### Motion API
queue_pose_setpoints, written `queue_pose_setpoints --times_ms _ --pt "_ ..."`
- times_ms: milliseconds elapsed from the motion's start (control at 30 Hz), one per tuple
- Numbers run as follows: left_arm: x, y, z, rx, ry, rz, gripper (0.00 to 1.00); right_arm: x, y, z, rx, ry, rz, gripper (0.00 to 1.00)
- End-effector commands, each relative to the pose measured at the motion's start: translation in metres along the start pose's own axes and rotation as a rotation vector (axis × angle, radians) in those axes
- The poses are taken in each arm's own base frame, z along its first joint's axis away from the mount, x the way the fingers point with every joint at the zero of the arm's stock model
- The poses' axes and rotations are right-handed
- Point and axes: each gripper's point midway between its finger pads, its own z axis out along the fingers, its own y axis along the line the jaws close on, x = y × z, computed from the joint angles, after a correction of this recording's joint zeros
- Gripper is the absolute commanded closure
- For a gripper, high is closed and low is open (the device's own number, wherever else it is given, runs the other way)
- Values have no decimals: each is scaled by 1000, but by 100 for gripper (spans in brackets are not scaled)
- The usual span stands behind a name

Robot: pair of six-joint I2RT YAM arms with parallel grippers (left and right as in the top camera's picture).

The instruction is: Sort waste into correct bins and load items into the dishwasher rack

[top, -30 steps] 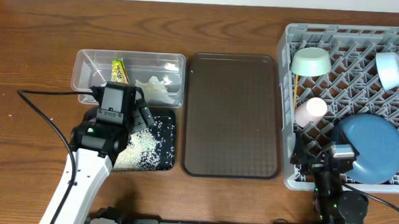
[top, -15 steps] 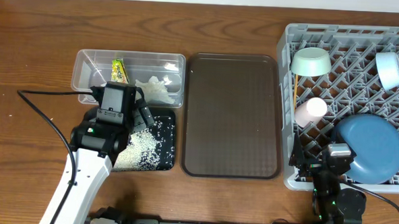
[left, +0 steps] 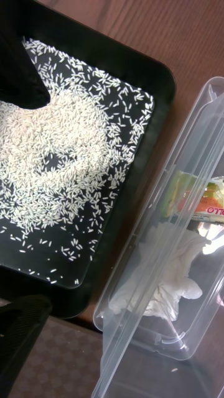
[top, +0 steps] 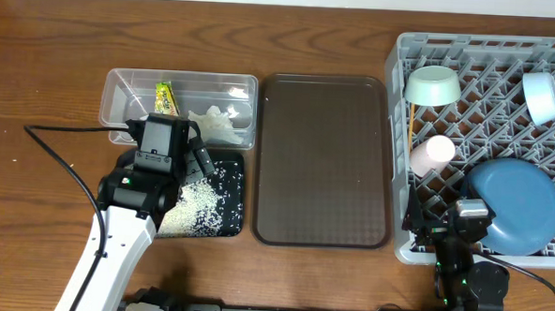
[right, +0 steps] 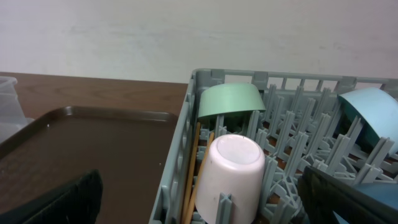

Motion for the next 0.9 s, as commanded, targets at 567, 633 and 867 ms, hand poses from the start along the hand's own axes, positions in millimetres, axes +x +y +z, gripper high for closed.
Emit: queue_pose_setpoints --times_ms 567,633,867 --pt "-2 1 -1 -3 -3 -14 2 1 1 0 1 0 -8 1" --pt "-3 1 -4 4 -14 -17 2 1 1 0 1 0 -8 1" --pt "-15 0 -31 67 -106 -42 2 1 1 0 1 0 -8 1"
